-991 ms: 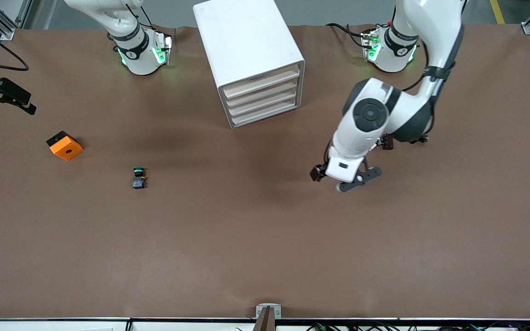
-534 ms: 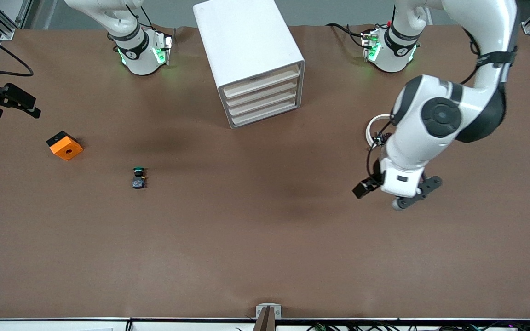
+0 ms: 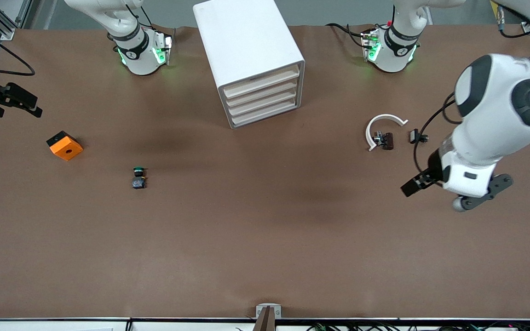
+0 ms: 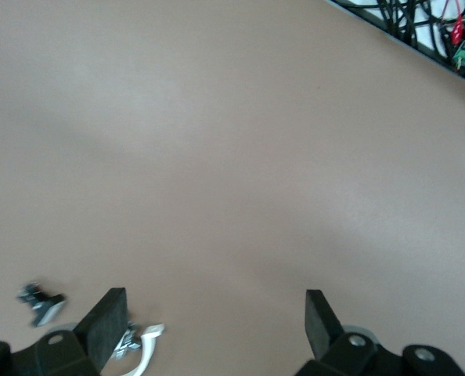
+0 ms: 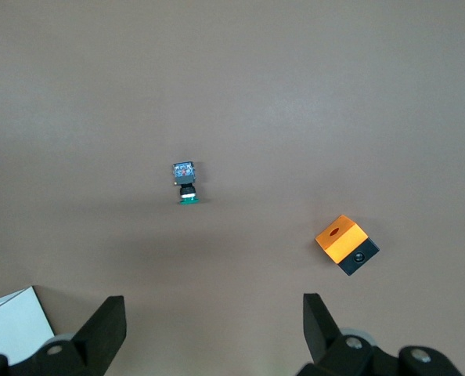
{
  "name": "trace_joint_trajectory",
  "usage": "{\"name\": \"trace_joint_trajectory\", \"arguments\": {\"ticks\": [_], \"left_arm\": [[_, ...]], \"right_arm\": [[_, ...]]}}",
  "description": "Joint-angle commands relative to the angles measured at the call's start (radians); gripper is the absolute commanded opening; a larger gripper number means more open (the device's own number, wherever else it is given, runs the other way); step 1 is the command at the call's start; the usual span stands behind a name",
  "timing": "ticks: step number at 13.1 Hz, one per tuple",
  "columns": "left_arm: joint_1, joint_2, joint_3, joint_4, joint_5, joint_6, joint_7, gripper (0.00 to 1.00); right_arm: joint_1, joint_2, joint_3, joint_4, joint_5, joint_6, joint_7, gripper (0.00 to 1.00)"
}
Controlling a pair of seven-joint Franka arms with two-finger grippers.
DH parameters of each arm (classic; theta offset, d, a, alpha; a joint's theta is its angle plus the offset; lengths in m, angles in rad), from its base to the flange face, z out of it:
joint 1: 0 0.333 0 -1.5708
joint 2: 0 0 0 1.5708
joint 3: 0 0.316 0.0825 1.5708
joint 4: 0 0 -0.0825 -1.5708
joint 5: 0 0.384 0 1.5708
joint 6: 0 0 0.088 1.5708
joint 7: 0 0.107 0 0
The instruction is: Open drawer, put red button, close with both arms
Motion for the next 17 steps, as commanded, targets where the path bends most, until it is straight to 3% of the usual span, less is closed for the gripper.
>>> {"name": "trace_joint_trajectory", "arguments": {"ticks": [1,11,17], "left_arm": [[0.045,-0.052,-0.011,0.015,0.017,-0.085,0.109,1.0],[0.11,-0.224,-0.001,0.012,-0.001,-0.301,0.416,1.0],[0.058,-0.421,0.084,-0.181,-0.032,-0.34,0.576,1.0]], "right_arm": [[-0.006,0.01,0.004,0.024,0.015,-0.018,-0.014,1.0],[-0.013,0.013,0.002,0.067,0.015,-0.018,-0.014,1.0],[-0.013,0.015,0.002,0.081,0.015,-0.02,-0.014,1.0]]}}
